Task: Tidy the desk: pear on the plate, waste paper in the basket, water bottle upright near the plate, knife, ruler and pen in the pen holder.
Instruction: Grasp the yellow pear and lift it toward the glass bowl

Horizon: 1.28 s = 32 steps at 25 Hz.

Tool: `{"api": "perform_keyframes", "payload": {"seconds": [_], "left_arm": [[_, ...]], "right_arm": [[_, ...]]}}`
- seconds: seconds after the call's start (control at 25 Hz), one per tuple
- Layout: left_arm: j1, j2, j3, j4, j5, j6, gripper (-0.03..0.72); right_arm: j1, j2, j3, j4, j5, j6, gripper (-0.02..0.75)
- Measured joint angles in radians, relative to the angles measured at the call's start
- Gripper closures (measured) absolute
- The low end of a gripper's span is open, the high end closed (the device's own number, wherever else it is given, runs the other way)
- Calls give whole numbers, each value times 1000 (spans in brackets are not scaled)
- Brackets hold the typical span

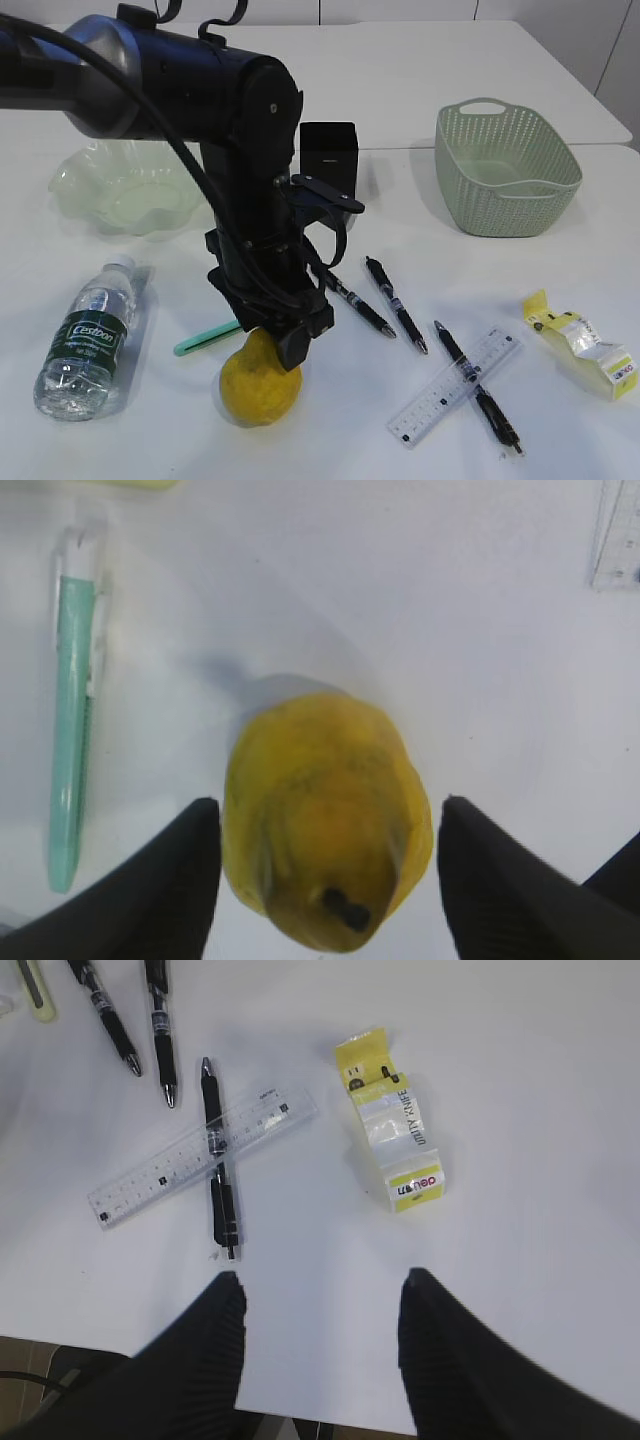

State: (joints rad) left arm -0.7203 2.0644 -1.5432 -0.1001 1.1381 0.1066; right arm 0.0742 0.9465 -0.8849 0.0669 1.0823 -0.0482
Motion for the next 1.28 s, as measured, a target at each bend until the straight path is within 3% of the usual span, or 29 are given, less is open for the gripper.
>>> {"api": "perform_keyframes", "payload": {"seconds": [0.56,1.0,1.28], "left_arm": [[0,17,0,0,23,1,239],[0,17,0,3,30,1,410],[0,17,0,16,32,1,438]], "right_arm": [[0,0,0,0,0,0,363],[0,0,0,0,0,0,363],[0,0,0,0,0,0,363]]}}
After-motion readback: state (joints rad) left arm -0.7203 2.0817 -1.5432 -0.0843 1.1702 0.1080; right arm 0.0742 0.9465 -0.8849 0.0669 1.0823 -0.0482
